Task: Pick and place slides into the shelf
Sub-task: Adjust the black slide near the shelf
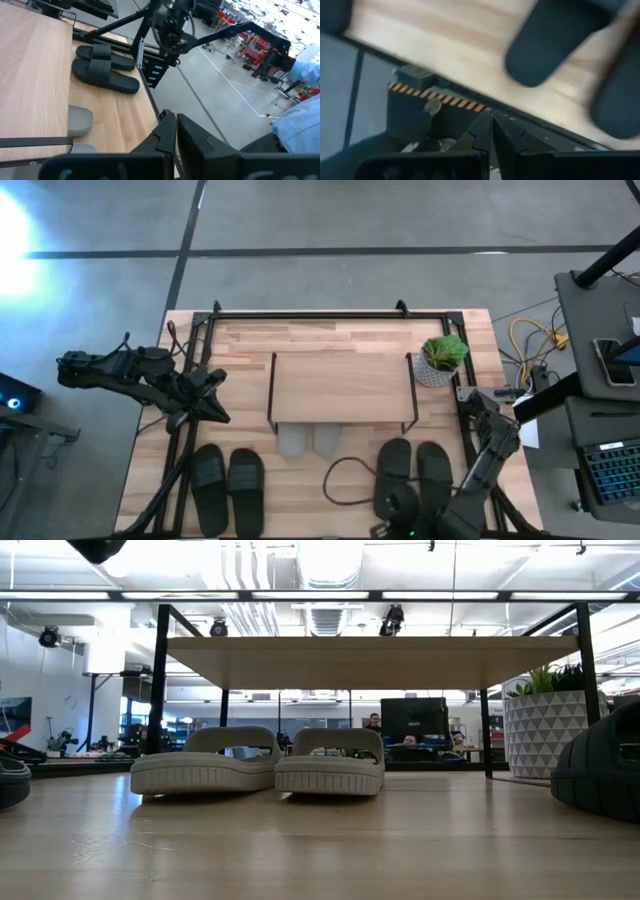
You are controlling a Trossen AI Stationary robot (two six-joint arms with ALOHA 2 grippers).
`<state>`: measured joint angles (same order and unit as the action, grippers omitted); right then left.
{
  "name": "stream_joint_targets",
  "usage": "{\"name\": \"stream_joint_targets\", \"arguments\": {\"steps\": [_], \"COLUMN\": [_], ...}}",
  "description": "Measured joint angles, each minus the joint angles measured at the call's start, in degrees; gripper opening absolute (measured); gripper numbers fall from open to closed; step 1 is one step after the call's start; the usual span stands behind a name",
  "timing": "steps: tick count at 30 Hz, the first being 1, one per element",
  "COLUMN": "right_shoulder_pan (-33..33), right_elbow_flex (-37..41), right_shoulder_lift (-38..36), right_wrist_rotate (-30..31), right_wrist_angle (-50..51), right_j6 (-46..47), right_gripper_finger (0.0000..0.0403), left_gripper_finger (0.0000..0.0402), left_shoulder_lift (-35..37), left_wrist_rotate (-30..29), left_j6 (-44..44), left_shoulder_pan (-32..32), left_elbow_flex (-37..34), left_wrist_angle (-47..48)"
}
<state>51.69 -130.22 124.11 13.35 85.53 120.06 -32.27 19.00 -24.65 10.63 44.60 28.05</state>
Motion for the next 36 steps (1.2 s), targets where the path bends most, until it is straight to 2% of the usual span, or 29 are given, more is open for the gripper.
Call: {"name": "stream_joint_targets", "arguments": {"steps": [4, 8, 10, 14, 18, 20, 28, 36], "right_shoulder_pan": [0.1, -0.9, -1.8, -2.7, -2.6, -2.6, -1.0, -2.0], "right_elbow_flex": [0.3, 0.3, 0.4, 0.4, 0.4, 1.1, 5.6, 14.5], "right_shoulder_lift": [2.1, 5.3, 6.8, 8.4, 9.0, 8.7, 8.6, 8.6], "right_wrist_rotate": [-0.1, -4.0, -6.2, -6.5, -3.4, -1.2, -0.1, 0.1], "right_wrist_angle": [-6.2, -3.5, -2.9, -1.8, 4.7, 4.2, 4.3, 4.5], "right_j6": [-8.3, -10.1, -11.4, -14.9, -16.1, -18.3, -24.0, -21.9], "right_gripper_finger": [0.0009, 0.0023, 0.0042, 0.0094, 0.0142, 0.0155, 0.0154, 0.0134], "left_gripper_finger": [0.0000, 0.0000, 0.0000, 0.0000, 0.0000, 0.0000, 0.0000, 0.0000], "left_shoulder_lift": [-0.5, -1.2, -1.7, -2.9, -4.1, -4.7, -7.5, -9.3], "left_wrist_rotate": [0.0, -0.3, -0.5, -0.6, -0.6, -0.6, -0.7, -5.0], "left_j6": [0.0, -0.1, -0.1, -0.4, -0.5, -0.5, -0.5, 2.6], "left_shoulder_pan": [0.0, 0.0, 0.0, 0.0, 0.0, 0.0, 0.0, 0.0], "left_elbow_flex": [0.0, 0.0, 0.0, 0.0, 0.0, 0.0, 0.0, 0.0], "left_wrist_angle": [0.0, 0.0, 0.0, 0.0, 0.1, 0.4, 1.9, 2.9]}}
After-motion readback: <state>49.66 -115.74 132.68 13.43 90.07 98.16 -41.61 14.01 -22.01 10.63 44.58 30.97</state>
